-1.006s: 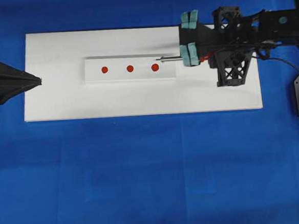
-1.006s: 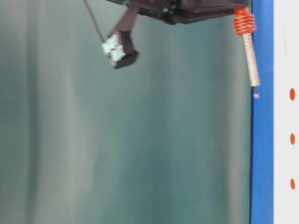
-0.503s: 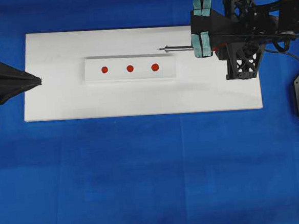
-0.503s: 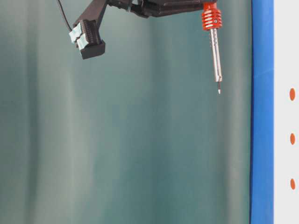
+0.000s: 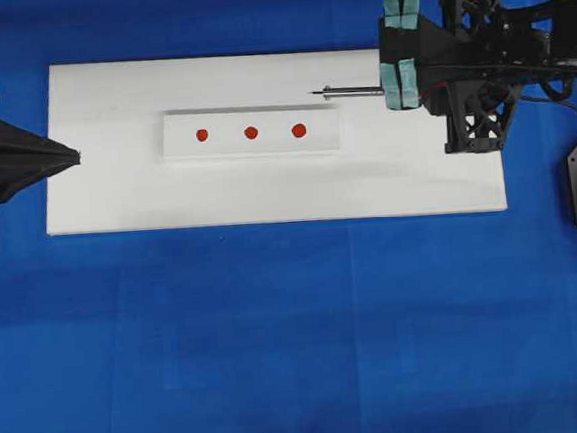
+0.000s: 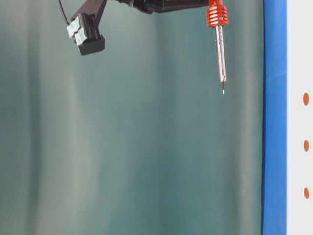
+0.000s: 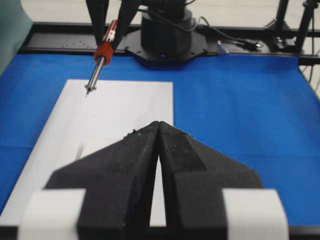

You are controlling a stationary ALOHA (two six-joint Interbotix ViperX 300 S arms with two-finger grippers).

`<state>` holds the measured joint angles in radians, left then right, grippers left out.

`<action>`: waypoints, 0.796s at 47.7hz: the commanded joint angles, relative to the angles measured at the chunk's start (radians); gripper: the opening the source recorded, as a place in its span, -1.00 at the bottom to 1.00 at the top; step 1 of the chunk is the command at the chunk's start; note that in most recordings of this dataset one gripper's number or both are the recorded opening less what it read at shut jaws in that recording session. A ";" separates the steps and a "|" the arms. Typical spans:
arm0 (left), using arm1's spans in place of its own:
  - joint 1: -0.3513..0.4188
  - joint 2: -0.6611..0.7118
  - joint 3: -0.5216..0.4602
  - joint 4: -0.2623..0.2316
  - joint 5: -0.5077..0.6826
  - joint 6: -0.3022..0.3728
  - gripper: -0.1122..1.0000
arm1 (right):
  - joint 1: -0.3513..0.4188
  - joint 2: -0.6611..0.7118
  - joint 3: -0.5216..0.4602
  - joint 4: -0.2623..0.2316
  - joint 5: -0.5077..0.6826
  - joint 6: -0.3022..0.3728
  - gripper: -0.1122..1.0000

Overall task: Touch the tip of the soldering iron to the mark.
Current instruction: 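Raise the iron with the right gripper away from the dot, then carry the iron with the right gripper back down onto the blue table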

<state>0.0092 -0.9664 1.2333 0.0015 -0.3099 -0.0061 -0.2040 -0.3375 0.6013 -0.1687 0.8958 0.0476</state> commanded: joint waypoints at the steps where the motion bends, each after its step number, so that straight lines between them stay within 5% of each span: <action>1: 0.002 0.006 -0.009 0.002 -0.011 -0.002 -0.80 | 0.006 -0.026 -0.006 0.005 -0.011 0.006 -0.68; 15: 0.002 0.006 -0.009 0.000 -0.011 -0.002 -0.80 | 0.120 -0.032 0.005 0.020 -0.012 0.103 -0.68; 38: 0.002 0.006 -0.008 0.000 -0.015 -0.006 -0.80 | 0.502 -0.011 0.006 -0.002 -0.060 0.465 -0.68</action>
<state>0.0077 -0.9664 1.2349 0.0015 -0.3160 -0.0107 0.2485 -0.3467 0.6228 -0.1626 0.8514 0.4801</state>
